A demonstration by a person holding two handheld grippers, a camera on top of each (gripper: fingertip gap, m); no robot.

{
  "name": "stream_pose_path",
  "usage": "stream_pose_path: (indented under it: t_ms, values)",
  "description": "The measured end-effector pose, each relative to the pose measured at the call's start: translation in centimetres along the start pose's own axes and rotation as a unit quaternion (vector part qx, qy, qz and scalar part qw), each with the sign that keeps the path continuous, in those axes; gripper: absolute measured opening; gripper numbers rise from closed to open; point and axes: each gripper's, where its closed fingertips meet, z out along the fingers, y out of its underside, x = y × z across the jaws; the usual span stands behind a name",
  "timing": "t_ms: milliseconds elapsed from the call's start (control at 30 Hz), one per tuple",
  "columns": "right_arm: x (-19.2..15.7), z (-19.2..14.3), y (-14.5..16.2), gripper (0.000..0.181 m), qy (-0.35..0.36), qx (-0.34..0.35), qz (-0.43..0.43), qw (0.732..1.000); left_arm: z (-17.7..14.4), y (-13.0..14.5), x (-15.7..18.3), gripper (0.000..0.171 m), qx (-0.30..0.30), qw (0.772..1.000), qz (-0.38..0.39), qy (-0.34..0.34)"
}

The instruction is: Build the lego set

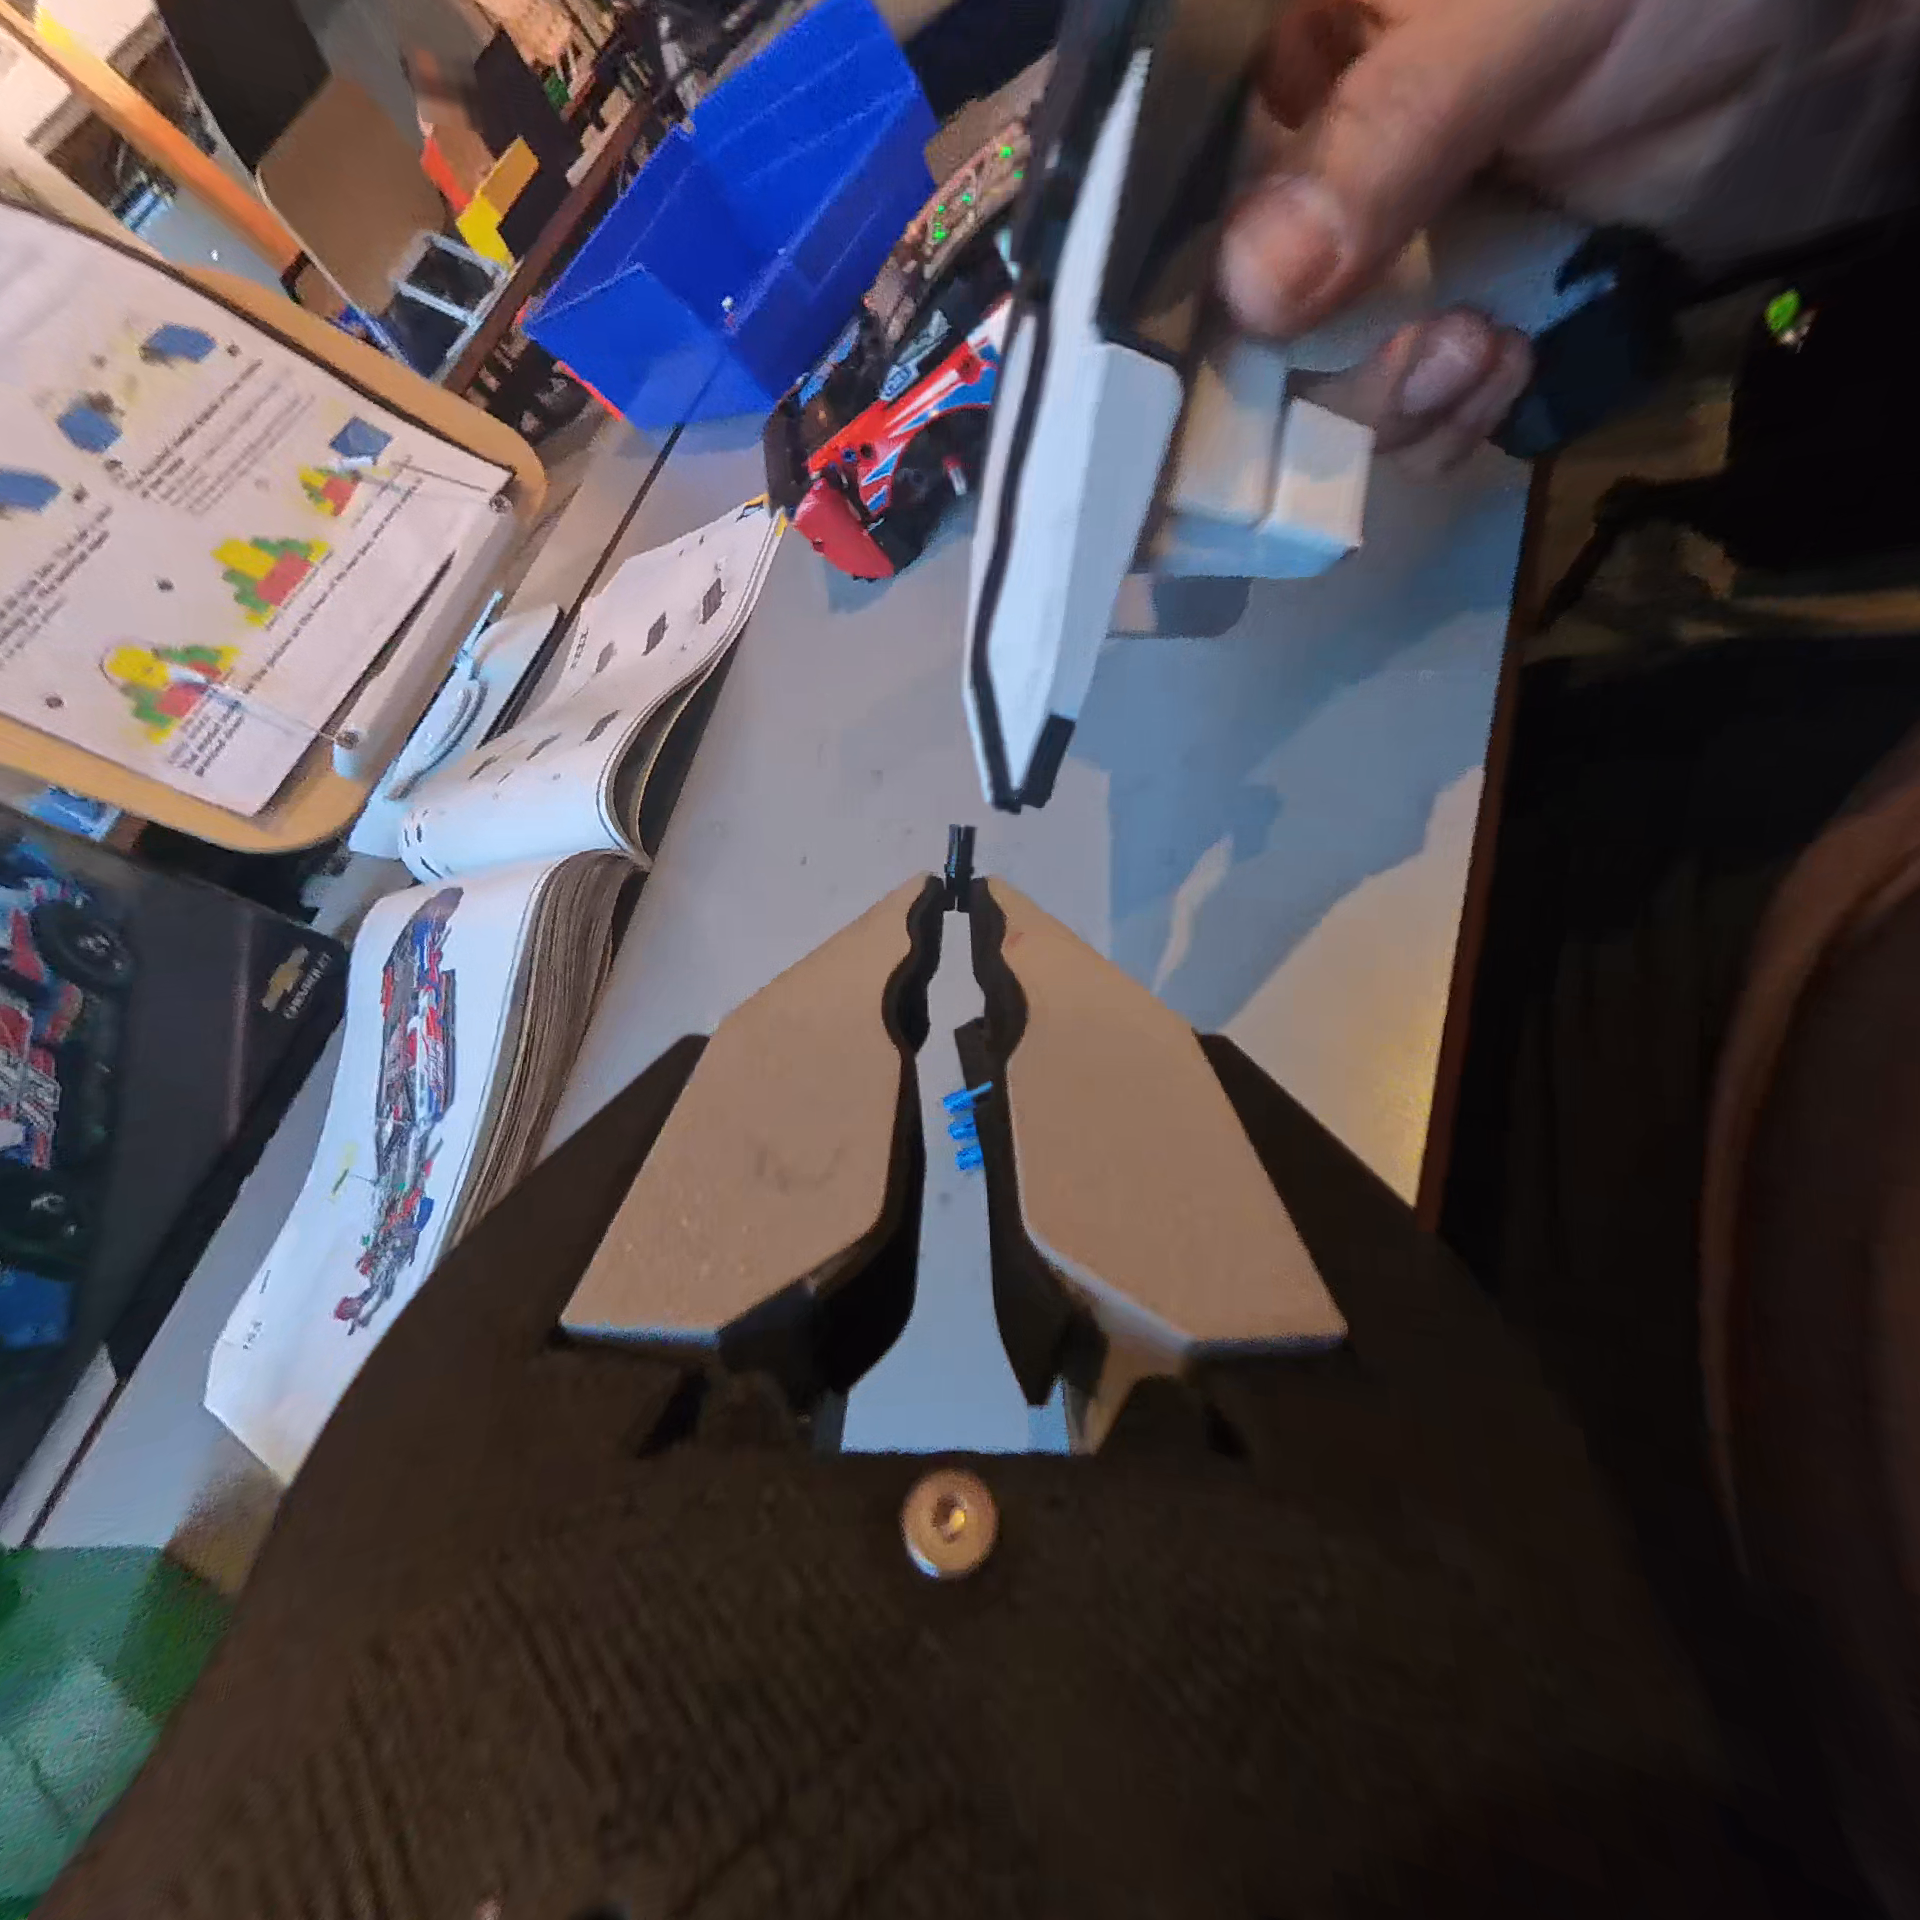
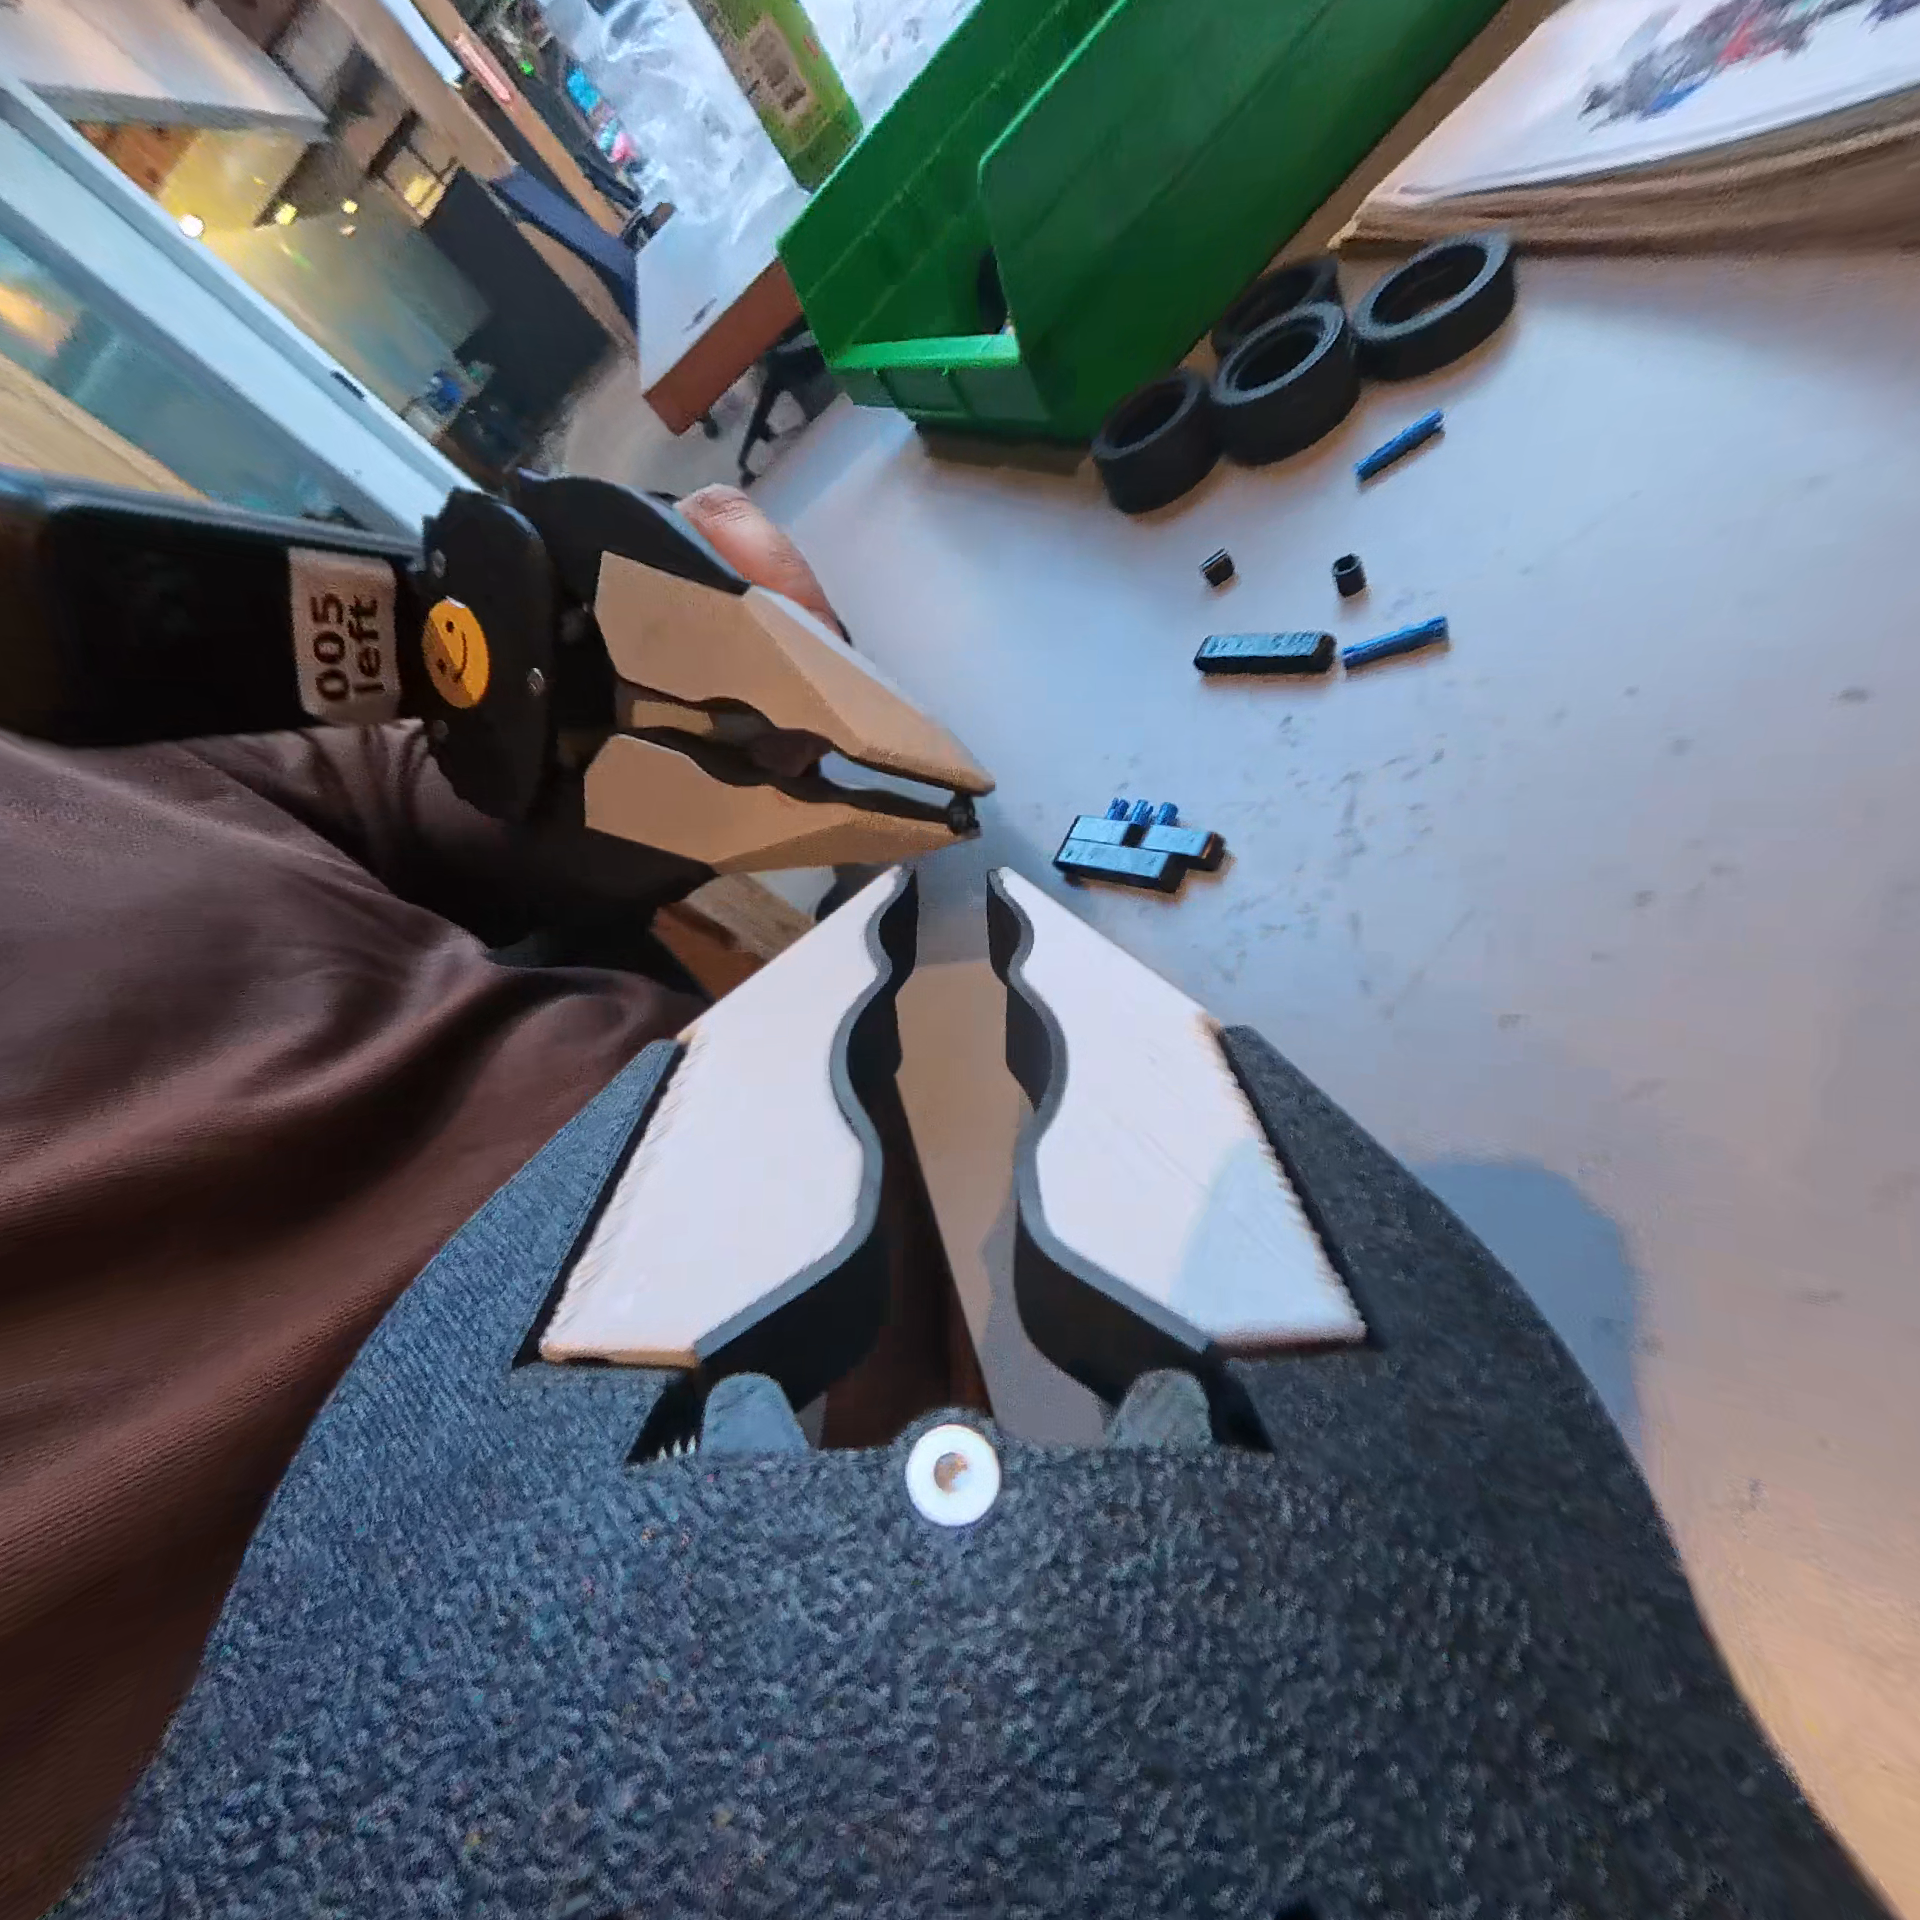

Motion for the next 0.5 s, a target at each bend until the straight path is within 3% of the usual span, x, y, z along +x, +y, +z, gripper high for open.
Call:
stream_pose_path:
  t_ms: [233,367,500]
  values:
    - [0.1,0.2,-1.1,0.017,0.030,0.033,-0.023,0.999,0.2,-0.3,0.1,0.002,-0.001,1.000,-0.003,-0.001]
    - [0.3,0.8,-0.5,0.005,0.025,0.021,-0.017,0.999,0.3,-0.4,0.3,0.002,-0.006,1.000,0.010,-0.006]
    - [0.4,0.9,-0.4,0.004,0.027,0.022,-0.015,0.999,0.4,-0.1,0.4,0.002,-0.011,1.000,0.013,-0.007]
